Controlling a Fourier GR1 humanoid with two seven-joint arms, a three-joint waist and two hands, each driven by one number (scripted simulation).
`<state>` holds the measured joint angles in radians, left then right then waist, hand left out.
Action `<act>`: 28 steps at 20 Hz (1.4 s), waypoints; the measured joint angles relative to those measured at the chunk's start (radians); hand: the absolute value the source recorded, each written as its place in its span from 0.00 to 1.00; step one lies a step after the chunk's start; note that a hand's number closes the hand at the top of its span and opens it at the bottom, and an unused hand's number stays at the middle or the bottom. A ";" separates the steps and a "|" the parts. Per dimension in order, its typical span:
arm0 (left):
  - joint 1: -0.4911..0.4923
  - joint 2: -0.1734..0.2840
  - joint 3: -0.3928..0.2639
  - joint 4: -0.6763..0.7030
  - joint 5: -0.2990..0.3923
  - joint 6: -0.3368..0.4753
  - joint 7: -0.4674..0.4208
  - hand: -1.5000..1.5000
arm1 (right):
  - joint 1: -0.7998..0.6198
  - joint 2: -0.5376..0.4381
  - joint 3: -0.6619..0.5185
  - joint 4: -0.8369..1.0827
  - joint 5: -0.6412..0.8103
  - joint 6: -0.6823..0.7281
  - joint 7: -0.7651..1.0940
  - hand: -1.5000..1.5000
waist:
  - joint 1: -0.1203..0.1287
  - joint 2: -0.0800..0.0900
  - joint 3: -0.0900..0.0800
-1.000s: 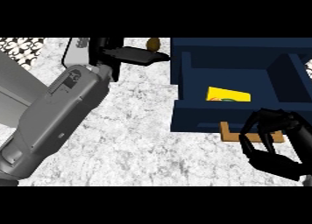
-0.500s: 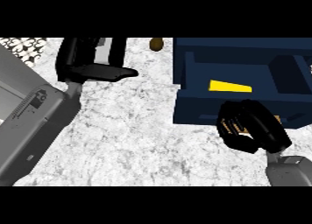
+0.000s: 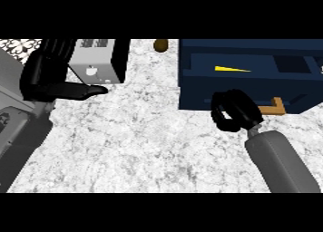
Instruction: Pick up the cup, place it into the drawer and close the drawer
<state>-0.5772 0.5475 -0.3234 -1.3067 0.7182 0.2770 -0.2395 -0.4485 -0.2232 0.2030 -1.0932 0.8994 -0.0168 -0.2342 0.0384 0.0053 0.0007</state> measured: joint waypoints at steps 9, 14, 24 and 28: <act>0.106 0.029 0.055 -0.055 -0.006 -0.073 -0.018 0.00 | -0.313 0.019 -0.126 0.489 -0.010 -0.077 -0.140 1.00 | 0.014 0.006 -0.001; 0.140 0.035 0.071 -0.062 -0.007 -0.115 -0.038 0.00 | -0.395 0.010 -0.176 0.652 -0.029 -0.083 -0.201 1.00 | 0.029 0.005 -0.002; 0.152 0.009 0.061 -0.057 -0.003 -0.174 -0.049 0.00 | -0.441 -0.022 -0.229 0.760 -0.086 0.014 -0.327 1.00 | 0.049 0.004 -0.005; 0.154 -0.002 0.057 -0.061 -0.003 -0.181 -0.051 0.00 | -0.441 -0.033 -0.248 0.770 -0.106 0.033 -0.375 1.00 | 0.058 0.007 -0.005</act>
<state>-0.4232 0.5452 -0.2666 -1.3679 0.7148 0.0962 -0.2905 -0.8894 -0.2561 -0.0445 -0.3232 0.7937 0.0161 -0.6089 0.0960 0.0122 -0.0039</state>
